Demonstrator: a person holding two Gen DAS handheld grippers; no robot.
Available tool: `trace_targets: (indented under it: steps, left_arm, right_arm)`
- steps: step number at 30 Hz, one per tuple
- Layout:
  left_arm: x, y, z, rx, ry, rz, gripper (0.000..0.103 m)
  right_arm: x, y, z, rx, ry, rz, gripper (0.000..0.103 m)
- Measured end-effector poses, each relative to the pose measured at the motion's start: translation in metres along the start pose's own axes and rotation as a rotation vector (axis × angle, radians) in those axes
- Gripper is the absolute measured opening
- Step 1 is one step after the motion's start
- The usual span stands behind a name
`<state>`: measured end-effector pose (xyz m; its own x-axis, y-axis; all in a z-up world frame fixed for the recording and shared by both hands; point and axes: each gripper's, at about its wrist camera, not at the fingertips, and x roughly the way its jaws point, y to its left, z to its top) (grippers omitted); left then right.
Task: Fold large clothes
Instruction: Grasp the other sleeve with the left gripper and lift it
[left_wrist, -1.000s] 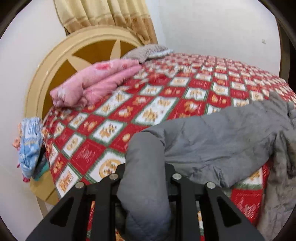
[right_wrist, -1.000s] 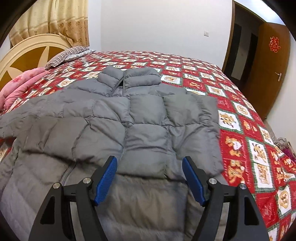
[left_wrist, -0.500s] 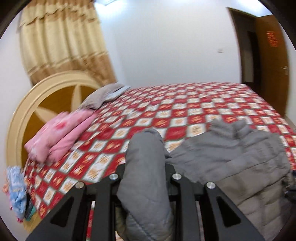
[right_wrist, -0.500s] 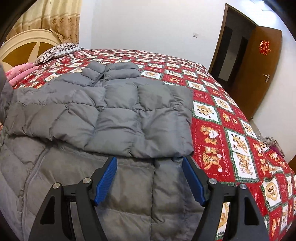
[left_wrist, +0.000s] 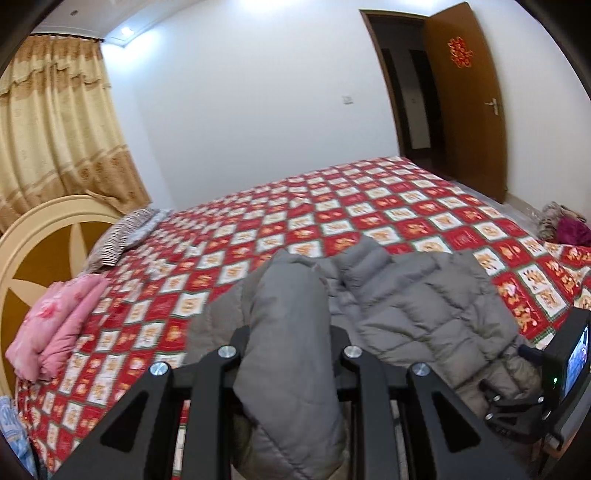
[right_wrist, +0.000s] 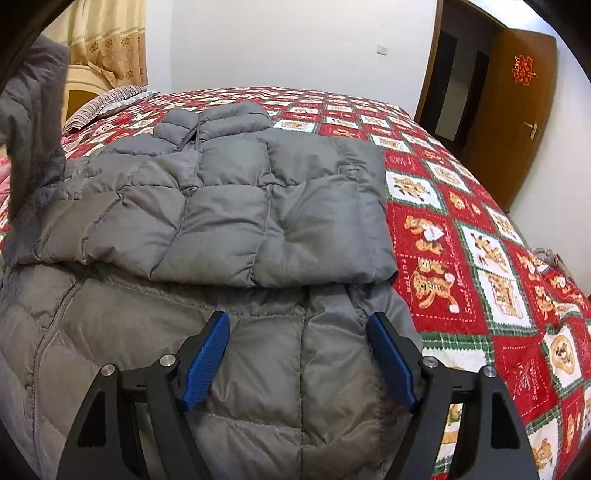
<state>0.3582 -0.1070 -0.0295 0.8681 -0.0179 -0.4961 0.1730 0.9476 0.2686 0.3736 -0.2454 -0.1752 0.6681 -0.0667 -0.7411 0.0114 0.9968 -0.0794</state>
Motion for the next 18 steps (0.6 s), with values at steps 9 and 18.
trace_targets:
  steps: [9,18]
  left_arm:
    - [0.009,-0.053,-0.014,0.005,-0.024,-0.035,0.103]
    - [-0.005,-0.031,-0.016,0.033,-0.108,0.028,0.103]
  right_arm:
    - [0.004,0.005,-0.002,-0.012,0.008,-0.028,0.08]
    - [0.005,-0.002,-0.002,0.018,0.01,0.005,0.081]
